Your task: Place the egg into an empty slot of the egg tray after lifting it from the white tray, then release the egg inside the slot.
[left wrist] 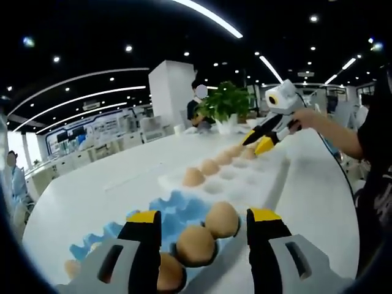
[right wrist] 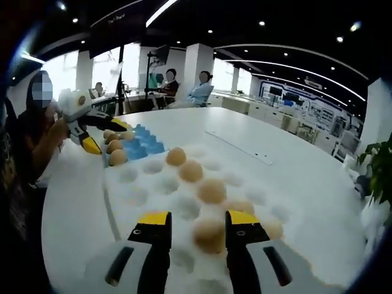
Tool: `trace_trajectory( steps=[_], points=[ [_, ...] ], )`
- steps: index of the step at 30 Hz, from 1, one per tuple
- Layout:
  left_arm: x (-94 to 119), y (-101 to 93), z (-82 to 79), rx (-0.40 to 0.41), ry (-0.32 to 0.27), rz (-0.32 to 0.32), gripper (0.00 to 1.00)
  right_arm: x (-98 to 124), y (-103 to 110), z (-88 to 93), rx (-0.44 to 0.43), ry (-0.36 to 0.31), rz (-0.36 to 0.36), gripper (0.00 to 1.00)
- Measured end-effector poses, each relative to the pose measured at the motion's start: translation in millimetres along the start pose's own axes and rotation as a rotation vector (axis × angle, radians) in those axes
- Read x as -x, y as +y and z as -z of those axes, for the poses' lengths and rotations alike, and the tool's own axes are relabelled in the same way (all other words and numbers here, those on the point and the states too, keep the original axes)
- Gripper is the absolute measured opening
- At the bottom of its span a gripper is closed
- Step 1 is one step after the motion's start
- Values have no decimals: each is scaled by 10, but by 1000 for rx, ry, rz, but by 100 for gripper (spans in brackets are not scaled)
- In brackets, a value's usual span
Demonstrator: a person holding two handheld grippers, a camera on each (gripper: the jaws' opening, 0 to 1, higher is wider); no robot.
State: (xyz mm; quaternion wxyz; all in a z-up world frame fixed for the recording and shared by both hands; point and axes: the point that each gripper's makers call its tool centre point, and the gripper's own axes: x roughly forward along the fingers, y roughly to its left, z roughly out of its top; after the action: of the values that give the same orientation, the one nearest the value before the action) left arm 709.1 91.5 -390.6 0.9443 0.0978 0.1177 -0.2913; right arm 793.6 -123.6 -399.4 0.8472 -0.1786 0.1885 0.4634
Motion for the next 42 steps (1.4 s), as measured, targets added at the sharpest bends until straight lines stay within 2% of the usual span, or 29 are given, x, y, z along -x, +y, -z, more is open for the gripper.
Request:
trace_trajectory(
  steps=[2, 7, 9, 11, 16, 20, 24, 42],
  points=[
    [-7, -12, 17, 8, 1, 4, 57, -1, -25, 10, 18, 12, 4, 36],
    [-15, -31, 58, 14, 9, 7, 57, -40, -88, 124, 143, 110, 37, 36],
    [-17, -31, 55, 18, 6, 7, 57, -76, -14, 183, 140, 127, 30, 35],
    [-17, -35, 51, 18, 4, 10, 56, -69, -16, 154, 121, 111, 21, 32],
    [-4, -36, 56, 21, 3, 11, 56, -105, -60, 175, 98, 134, 29, 29],
    [0, -29, 56, 24, 0, 8, 56, -140, -149, 184, 106, 160, 20, 27],
    [5, -50, 56, 31, -9, 15, 56, -135, -140, 198, 125, 194, 22, 26],
    [128, 27, 98, 50, -21, -8, 55, -82, -120, 149, 77, 157, 38, 25]
  ],
)
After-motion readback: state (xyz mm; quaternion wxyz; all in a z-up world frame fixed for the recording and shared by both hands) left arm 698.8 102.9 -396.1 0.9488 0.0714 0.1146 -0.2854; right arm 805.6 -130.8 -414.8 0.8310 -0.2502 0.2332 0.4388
